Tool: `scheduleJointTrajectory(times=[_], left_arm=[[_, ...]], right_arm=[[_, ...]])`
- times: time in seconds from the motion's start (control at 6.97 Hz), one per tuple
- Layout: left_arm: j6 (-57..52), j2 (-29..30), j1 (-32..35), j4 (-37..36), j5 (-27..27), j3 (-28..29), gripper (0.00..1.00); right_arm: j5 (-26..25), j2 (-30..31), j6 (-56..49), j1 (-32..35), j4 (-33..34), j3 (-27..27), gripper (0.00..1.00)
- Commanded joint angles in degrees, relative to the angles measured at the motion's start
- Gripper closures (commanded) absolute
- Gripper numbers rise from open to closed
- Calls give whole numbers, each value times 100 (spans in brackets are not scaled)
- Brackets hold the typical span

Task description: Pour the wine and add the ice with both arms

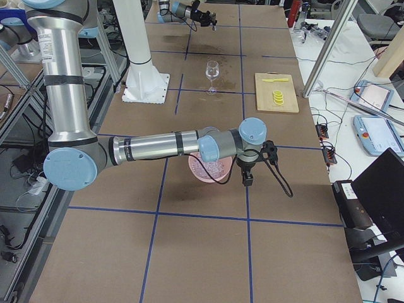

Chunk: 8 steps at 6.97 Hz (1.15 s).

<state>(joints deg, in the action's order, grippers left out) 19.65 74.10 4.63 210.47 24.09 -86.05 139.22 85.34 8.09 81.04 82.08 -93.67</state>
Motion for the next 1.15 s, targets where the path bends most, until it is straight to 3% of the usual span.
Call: scheduleJointTrajectory(times=[0.0,0.43,1.0], left_arm=[[1341,-1,-312,-5,7,35,100],[1900,7,-743,-120,-45,447,100],[2051,69,-920,-498,-36,449,100]], right_arm=[[0,9,8,0,1,-2,0],[0,36,0,0,1,6,0],[0,36,0,0,1,6,0]])
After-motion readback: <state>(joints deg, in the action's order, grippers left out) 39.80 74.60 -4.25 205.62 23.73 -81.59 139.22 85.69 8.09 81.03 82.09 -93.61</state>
